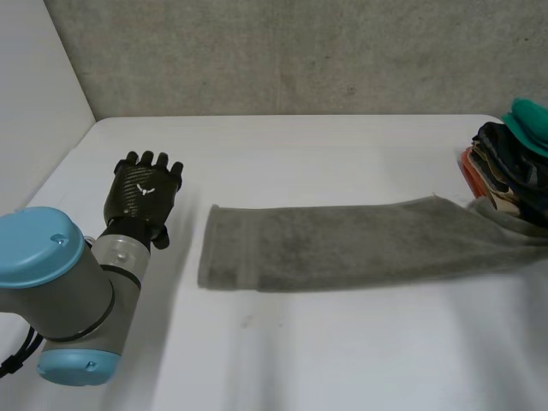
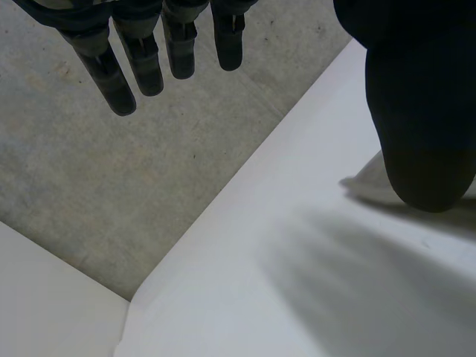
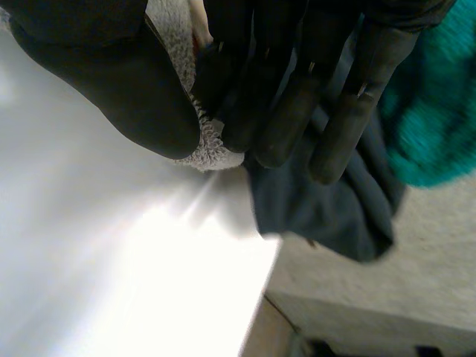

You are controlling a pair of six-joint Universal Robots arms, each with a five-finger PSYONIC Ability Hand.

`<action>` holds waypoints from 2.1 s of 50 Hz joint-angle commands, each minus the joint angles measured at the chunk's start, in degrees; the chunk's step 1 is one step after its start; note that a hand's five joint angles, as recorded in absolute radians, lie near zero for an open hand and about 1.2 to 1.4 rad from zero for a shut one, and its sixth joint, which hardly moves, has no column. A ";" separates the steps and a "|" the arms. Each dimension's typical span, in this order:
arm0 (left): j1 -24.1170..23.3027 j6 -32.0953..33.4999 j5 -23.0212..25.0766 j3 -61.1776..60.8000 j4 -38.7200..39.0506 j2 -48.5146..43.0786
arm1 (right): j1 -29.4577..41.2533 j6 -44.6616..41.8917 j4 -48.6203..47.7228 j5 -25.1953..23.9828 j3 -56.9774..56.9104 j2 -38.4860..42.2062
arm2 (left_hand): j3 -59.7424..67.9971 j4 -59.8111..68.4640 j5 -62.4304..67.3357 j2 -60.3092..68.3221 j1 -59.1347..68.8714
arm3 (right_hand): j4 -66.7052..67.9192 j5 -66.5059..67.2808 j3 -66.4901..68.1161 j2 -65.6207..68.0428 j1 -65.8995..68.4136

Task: Fold the laundry.

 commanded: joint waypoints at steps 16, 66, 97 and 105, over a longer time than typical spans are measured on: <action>-0.06 -0.85 -0.19 -1.77 0.01 7.66 | 43.43 -1.27 -26.07 -11.91 -5.29 4.35 | -2.12 -1.60 -2.87 -1.84 -0.89 | 11.25 13.46 11.59 12.18 16.03; -7.62 -1.29 -0.27 0.60 0.10 2.65 | 26.76 13.78 -10.36 0.88 6.74 -5.55 | -2.12 -1.60 -2.87 -1.84 -0.89 | 11.25 13.46 11.59 12.18 16.03; -13.41 -11.39 -0.54 9.56 -1.30 2.21 | 36.09 45.20 -20.13 -17.13 7.27 -7.31 | -1.73 -1.22 -2.48 -1.46 -0.51 | -58.75 -56.54 -58.41 -57.82 -53.97; -20.18 -16.05 -0.89 18.17 -8.06 -7.97 | 31.95 52.96 -5.46 -21.88 -0.54 -5.12 | -1.23 -0.71 -1.98 -0.95 0.00 | -58.75 -56.54 -58.41 -57.82 -53.97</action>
